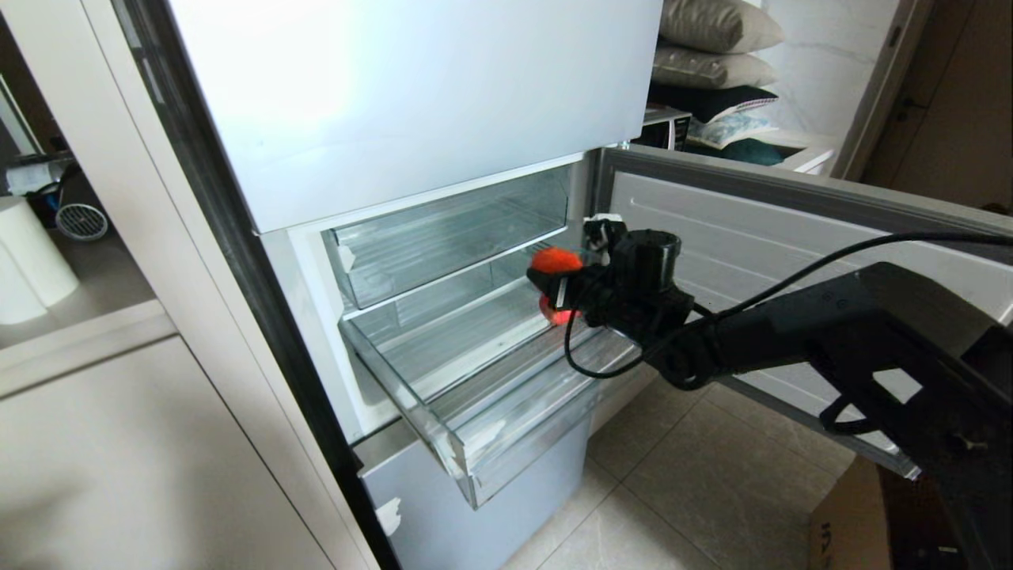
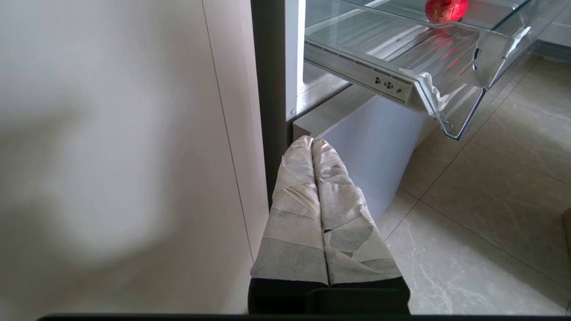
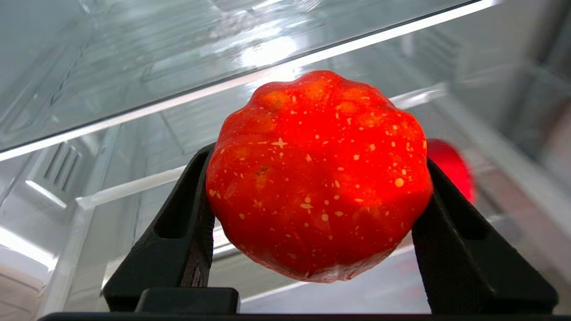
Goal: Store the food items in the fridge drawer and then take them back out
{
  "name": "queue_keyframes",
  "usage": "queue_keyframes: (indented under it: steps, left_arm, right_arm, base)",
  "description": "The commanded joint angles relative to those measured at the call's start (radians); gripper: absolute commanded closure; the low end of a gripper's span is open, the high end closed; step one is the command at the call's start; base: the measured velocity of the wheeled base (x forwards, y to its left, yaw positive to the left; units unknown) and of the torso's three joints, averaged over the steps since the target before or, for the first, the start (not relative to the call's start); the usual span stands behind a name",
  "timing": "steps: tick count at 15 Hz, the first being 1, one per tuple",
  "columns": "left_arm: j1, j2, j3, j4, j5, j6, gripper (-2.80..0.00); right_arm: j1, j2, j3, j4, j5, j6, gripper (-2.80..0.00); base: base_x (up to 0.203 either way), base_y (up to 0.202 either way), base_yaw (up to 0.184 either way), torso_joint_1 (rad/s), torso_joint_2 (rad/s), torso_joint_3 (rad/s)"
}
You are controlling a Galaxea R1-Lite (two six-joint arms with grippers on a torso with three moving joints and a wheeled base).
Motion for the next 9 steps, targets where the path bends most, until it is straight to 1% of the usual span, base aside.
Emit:
queue_keyframes:
  steps: [1, 4, 9]
  left_arm:
    - [0.000, 0.001, 0.000, 0.000, 0.000, 0.000, 0.00]
    - [0.000, 0.001, 0.000, 0.000, 0.000, 0.000, 0.00]
    - [0.000, 0.001, 0.000, 0.000, 0.000, 0.000, 0.00]
  right_arm:
    - [0.006, 0.085, -0.063, -0.003, 0.000, -0.001, 0.00]
    - [0.013, 0.129, -0.118, 0.004, 0.002, -0.001, 0.00]
    - [0.018, 0.162, -0.192, 0.084, 0.002, 0.007, 0.00]
  base:
    - [0.000, 0.000, 0.000, 0.000, 0.00, 0.000]
    - [0.000, 0.000, 0.000, 0.000, 0.00, 0.000]
    - [0.000, 0.000, 0.000, 0.000, 0.00, 0.000]
